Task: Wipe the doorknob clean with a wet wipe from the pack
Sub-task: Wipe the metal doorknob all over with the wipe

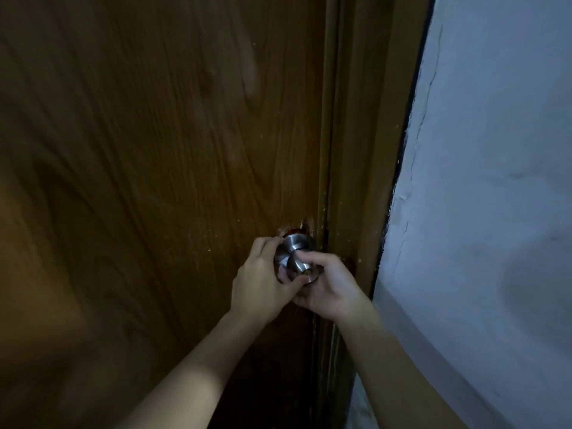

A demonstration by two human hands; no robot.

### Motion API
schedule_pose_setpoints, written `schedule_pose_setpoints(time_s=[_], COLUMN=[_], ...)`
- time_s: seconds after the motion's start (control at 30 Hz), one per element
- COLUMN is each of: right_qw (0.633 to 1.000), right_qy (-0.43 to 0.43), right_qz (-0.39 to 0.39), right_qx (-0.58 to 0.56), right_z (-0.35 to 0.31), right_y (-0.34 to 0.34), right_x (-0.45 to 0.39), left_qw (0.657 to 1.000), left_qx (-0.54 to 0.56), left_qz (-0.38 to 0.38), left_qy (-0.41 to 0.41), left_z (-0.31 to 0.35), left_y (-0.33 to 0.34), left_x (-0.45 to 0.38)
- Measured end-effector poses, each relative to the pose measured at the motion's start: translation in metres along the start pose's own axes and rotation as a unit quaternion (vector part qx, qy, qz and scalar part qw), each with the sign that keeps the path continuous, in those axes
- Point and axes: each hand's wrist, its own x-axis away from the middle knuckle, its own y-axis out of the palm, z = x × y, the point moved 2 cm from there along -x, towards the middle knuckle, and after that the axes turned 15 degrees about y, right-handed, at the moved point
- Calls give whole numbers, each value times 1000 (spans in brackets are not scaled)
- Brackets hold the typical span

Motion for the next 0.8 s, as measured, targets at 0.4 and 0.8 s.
schedule_pose_setpoints(time_s=[0.4,0.8], right_qw=[905,548], right_qy=[-216,-458], right_qz=[261,338], right_qx=[257,613], right_z=[1,6], right_y=[7,10], right_x=[3,8], left_qw=[1000,1000], left_qx=[-5,-9], left_qz=[-18,-26], left_qy=[-4,0], left_z=[0,-1], left_y=[-3,-5], left_x=[-2,-1])
